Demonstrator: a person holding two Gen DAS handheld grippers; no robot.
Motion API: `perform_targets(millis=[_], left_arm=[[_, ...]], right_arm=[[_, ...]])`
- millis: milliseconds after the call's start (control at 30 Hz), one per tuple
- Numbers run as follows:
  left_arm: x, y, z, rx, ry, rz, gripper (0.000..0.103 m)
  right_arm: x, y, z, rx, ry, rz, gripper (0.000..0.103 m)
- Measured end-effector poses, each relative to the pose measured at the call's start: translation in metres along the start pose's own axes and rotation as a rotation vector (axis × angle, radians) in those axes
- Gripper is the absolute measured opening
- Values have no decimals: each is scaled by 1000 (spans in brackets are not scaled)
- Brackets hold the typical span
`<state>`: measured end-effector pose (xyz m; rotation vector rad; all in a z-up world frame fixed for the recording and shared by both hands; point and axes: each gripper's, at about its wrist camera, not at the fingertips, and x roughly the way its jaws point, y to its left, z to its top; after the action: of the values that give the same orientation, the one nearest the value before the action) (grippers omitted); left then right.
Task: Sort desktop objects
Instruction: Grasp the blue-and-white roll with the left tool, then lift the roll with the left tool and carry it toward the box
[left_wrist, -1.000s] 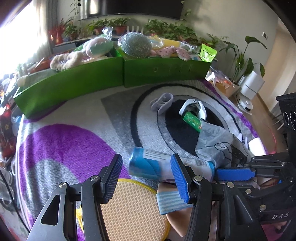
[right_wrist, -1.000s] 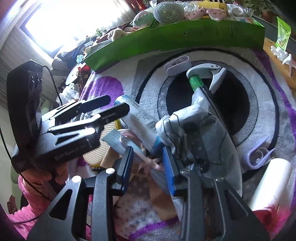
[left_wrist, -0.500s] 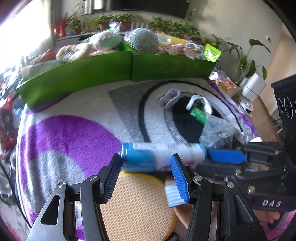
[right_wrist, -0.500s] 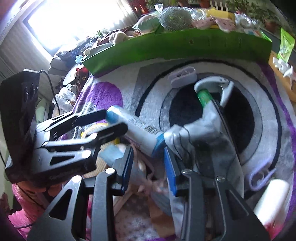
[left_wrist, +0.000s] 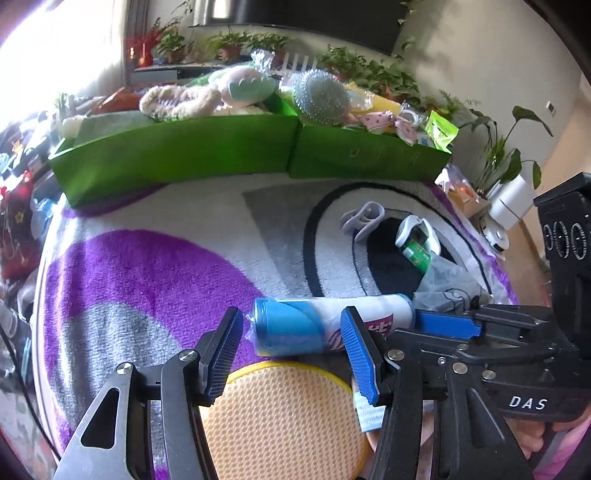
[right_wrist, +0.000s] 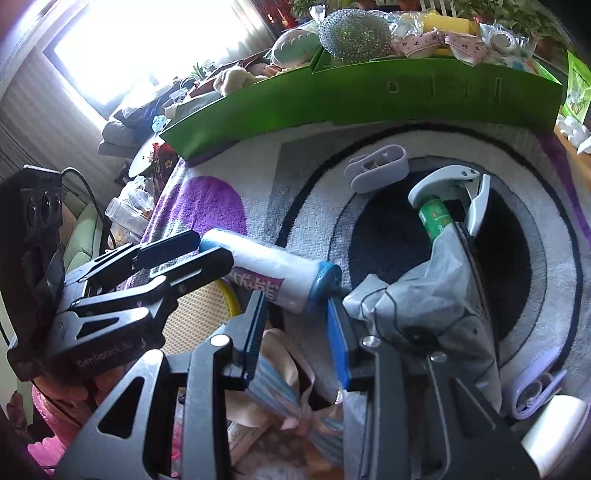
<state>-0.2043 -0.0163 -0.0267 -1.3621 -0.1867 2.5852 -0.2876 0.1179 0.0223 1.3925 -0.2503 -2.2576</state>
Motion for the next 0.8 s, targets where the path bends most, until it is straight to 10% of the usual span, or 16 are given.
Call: perform_targets(millis=[800], left_arm=[[4,4,-3,15,-12,-46,55]], right_arm=[[7,-1,8,-16,-2,-39,34]])
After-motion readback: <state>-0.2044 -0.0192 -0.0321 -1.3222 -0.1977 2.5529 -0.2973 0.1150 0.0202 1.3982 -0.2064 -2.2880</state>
